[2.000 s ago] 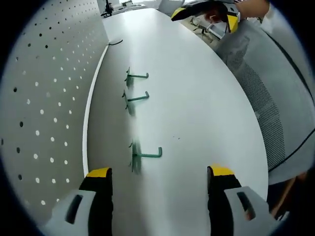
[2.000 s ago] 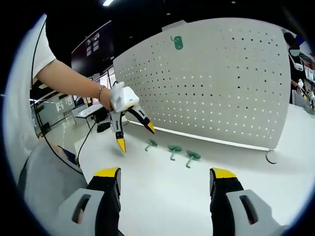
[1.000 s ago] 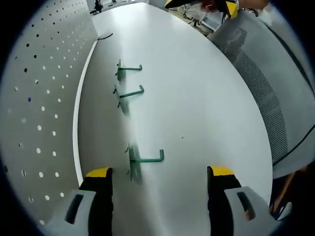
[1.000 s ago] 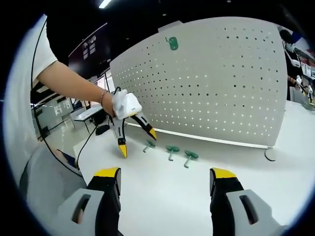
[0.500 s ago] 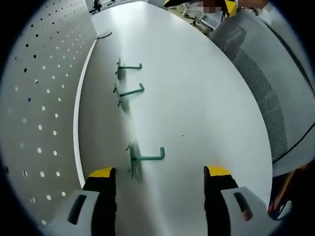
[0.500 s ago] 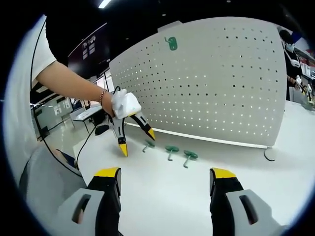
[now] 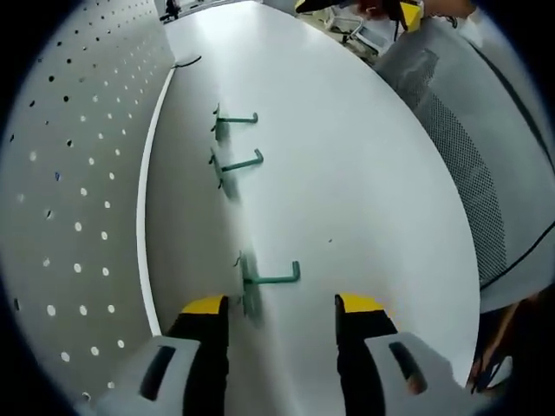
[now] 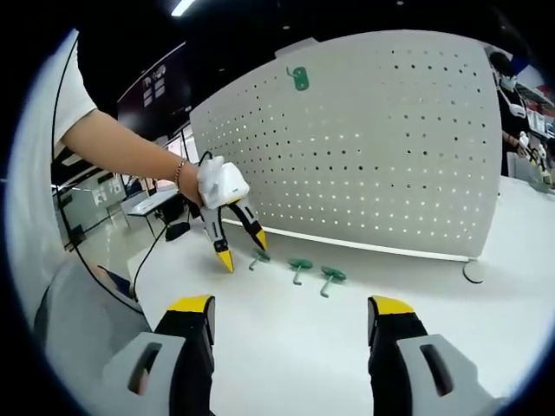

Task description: Insert the hook assembly into the mounting plate slot until the hook locks in place.

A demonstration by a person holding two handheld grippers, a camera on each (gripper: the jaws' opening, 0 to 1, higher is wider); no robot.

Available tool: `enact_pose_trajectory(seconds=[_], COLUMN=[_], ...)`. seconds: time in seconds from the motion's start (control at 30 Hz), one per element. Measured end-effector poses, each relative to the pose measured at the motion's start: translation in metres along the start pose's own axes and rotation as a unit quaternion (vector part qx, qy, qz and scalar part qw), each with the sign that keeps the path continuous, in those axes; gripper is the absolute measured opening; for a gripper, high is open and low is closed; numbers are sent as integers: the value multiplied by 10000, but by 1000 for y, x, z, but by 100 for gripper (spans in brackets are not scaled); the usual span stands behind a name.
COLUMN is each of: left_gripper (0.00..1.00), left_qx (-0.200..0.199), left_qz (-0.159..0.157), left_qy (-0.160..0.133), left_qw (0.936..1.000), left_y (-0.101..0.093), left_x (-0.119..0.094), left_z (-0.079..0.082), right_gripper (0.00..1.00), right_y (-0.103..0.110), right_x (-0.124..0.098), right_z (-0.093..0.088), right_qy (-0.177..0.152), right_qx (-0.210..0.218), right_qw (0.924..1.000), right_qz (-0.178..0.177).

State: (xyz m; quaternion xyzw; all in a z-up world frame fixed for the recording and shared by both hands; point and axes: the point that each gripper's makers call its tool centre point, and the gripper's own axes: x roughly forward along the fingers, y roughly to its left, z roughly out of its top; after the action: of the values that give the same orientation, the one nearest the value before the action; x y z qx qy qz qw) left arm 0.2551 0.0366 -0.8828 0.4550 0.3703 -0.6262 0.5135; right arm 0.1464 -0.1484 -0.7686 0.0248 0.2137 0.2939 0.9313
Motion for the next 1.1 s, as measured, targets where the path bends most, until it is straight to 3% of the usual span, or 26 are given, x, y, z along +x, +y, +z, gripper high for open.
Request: enact_pose_trajectory(seconds=[0.17, 0.53, 1.1], left_gripper=[31, 21, 6], left_qx=[-57, -507, -794], left_qz=[48, 251, 570], left_qy=[-16, -120, -258], left_qw=[10000, 9983, 9949], left_y=[2, 11, 23], left_x=[-1, -1, -1], left_z=[0, 1, 0], right_gripper=[69, 68, 65], right_y=[0, 0, -2], right_x=[0, 0, -1], right_z=[0, 0, 1], right_qy=[1, -6, -44], right_qx=[1, 13, 84], right_qw=[10000, 10000, 10000], right_qz=[0, 0, -29])
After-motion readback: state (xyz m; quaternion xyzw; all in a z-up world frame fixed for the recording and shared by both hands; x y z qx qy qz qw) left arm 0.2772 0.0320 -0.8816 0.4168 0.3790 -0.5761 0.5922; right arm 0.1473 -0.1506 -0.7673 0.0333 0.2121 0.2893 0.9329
